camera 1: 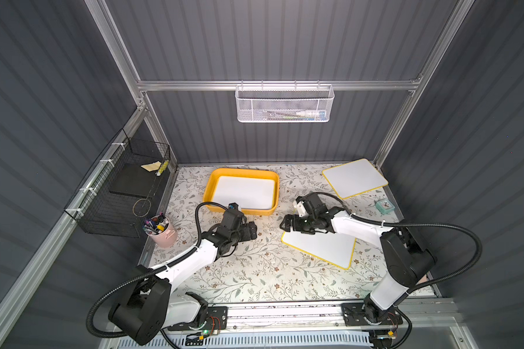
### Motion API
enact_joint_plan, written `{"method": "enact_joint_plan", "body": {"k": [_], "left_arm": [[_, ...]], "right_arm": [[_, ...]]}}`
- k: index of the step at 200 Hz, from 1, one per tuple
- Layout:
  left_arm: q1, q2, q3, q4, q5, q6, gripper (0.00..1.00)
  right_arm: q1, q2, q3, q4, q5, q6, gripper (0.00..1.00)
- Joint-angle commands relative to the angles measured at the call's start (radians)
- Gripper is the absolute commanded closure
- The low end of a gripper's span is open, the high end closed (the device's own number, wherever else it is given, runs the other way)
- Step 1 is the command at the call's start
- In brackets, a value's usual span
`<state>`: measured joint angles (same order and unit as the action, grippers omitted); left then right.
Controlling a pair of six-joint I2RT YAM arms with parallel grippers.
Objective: Put the whiteboard into the storage box
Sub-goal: Move the whiteboard to the center of the board.
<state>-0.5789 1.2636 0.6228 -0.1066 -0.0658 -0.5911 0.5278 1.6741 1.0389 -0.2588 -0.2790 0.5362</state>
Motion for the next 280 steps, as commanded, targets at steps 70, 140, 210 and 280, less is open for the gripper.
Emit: {"method": "enact_joint_plan", "body": {"k": [70, 140, 210, 280], "left_arm": [[-0.232, 0.11, -0.01, 0.095, 0.023, -0.169, 0.12], [-0.326, 0.338, 0.097, 0.159, 0.104, -0.185, 0.12], [-0.325, 0.458, 0.183, 0.223, 0.178, -0.182, 0.12], [-0.326, 0.539, 0.194, 0.274, 0.211, -0.202, 0.12]], "right_arm": [[-0.296, 0.135, 0.178, -0.299, 0.163, -0.228, 0.01], [-0.423, 0.239, 0.265, -0.361, 0.132, -0.266, 0.02], [-0.427, 0.192, 0.192, -0.359, 0.056, -0.259, 0.01], [-0.433, 0.191, 0.226, -0.373, -0.013, -0.248, 0.01]]}}
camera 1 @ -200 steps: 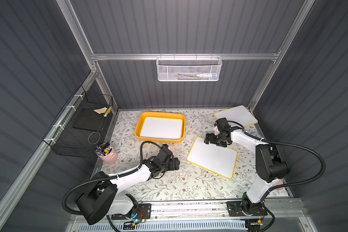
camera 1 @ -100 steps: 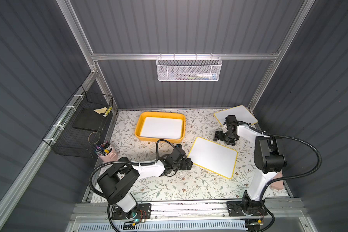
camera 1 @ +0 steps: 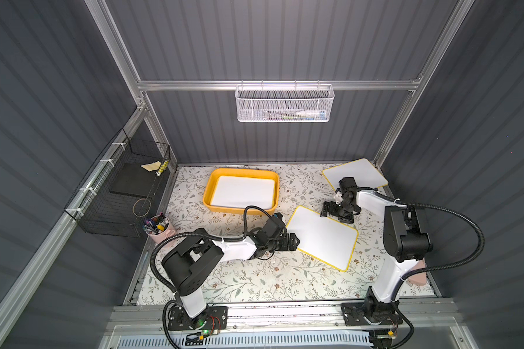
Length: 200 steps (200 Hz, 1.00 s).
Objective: Put the whiteboard into the storage box
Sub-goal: Move the whiteboard to the center of the board.
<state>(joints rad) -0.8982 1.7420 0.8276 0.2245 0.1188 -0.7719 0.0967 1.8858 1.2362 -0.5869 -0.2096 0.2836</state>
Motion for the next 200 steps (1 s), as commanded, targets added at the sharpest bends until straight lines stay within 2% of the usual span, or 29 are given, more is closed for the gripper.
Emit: {"method": "enact_joint_plan", "body": {"k": [1, 16, 36, 59, 108, 172, 200], "left_arm": [[-0.007, 0.06, -0.011, -0.057, 0.026, -0.021, 0.12], [-0.006, 0.072, 0.001, -0.058, 0.024, -0.018, 0.12], [-0.007, 0.097, 0.011, -0.047, 0.021, -0.017, 0.12], [-0.004, 0.142, 0.027, -0.034, 0.024, -0.012, 0.12], [0.015, 0.176, 0.086, -0.068, 0.03, 0.025, 0.11], [0.092, 0.217, 0.122, -0.044, 0.08, 0.045, 0.12], [0.095, 0.187, 0.108, -0.075, 0.08, 0.06, 0.12]], "right_arm": [[-0.002, -0.021, 0.03, -0.046, -0.087, 0.006, 0.01], [0.001, -0.017, 0.026, -0.048, -0.156, 0.006, 0.01], [0.001, -0.025, -0.022, -0.029, -0.164, 0.006, 0.01], [0.001, -0.018, -0.077, 0.007, -0.247, 0.016, 0.01], [0.02, -0.135, -0.218, 0.071, -0.358, 0.079, 0.01], [0.113, -0.25, -0.403, 0.191, -0.419, 0.175, 0.01], [0.112, -0.273, -0.439, 0.193, -0.371, 0.187, 0.01]]}}
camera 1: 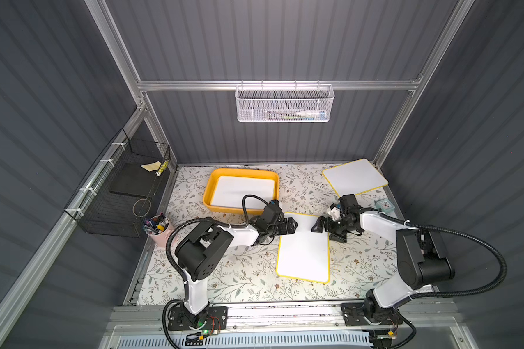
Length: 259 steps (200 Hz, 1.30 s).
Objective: Put the whiteboard into the storage box
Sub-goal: Move the whiteboard to the center of the board, then pick up the whiteboard at the center of the board.
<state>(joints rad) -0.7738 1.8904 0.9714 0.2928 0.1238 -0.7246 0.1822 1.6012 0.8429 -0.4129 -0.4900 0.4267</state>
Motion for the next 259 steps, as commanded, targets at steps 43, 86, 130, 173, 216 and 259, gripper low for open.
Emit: {"method": "enact_joint_plan", "body": {"k": [43, 86, 130, 173, 216, 259], "left_arm": [[-0.027, -0.059, -0.092, -0.238, 0.025, 0.093, 0.11], [-0.027, -0.141, -0.126, -0.336, 0.043, 0.207, 0.11], [-0.025, -0.184, -0.16, -0.391, 0.09, 0.259, 0.11], [-0.024, -0.131, -0.209, -0.273, 0.198, 0.265, 0.12], [-0.024, -0.11, -0.212, -0.296, 0.241, 0.275, 0.12], [-0.023, -0.088, -0.224, -0.291, 0.265, 0.27, 0.12]], "right_arm": [[0.026, -0.03, -0.096, 0.014, -0.082, 0.051, 0.01], [0.028, -0.082, -0.151, -0.039, -0.049, 0.035, 0.01], [0.029, -0.111, -0.193, -0.067, -0.048, 0.035, 0.01], [0.048, -0.121, -0.231, -0.075, -0.076, 0.049, 0.01], [0.063, -0.088, -0.241, -0.009, -0.107, 0.073, 0.01], [0.071, -0.068, -0.249, 0.019, -0.127, 0.1, 0.01]]}}
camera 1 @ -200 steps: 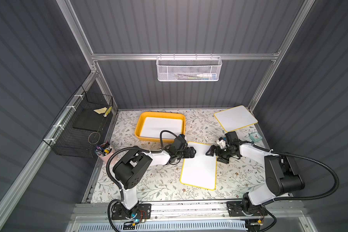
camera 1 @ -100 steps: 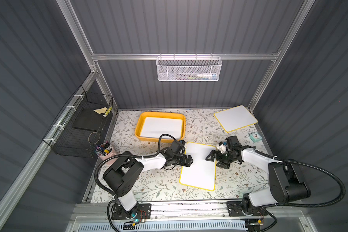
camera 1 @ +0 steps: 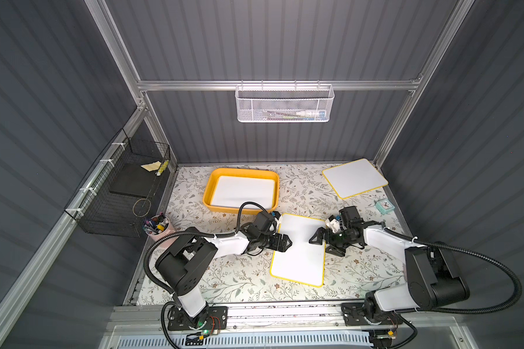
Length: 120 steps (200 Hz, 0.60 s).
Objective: Put the whiteboard into the storage box
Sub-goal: Pick up the whiteboard at the center of the board.
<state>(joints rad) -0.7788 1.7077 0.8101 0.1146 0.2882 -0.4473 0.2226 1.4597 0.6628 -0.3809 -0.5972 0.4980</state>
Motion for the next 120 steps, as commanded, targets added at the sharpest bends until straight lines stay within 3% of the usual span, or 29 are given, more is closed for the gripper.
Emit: {"method": "enact_joint_plan", "body": {"k": [1, 28, 61, 120], "left_arm": [[-0.019, 0.095, -0.064, -0.107, 0.103, -0.009, 0.12], [-0.019, 0.125, -0.086, -0.039, 0.134, -0.051, 0.13], [-0.02, 0.127, -0.095, -0.05, 0.09, -0.071, 0.13], [-0.02, 0.122, -0.104, -0.027, 0.087, -0.099, 0.14]], "right_arm": [[0.03, 0.073, -0.07, 0.001, -0.02, 0.03, 0.01], [0.034, 0.069, -0.076, 0.054, -0.044, 0.055, 0.01], [0.034, 0.068, -0.049, 0.088, -0.123, 0.088, 0.01], [0.032, 0.044, 0.012, 0.086, -0.144, 0.099, 0.01]]}}
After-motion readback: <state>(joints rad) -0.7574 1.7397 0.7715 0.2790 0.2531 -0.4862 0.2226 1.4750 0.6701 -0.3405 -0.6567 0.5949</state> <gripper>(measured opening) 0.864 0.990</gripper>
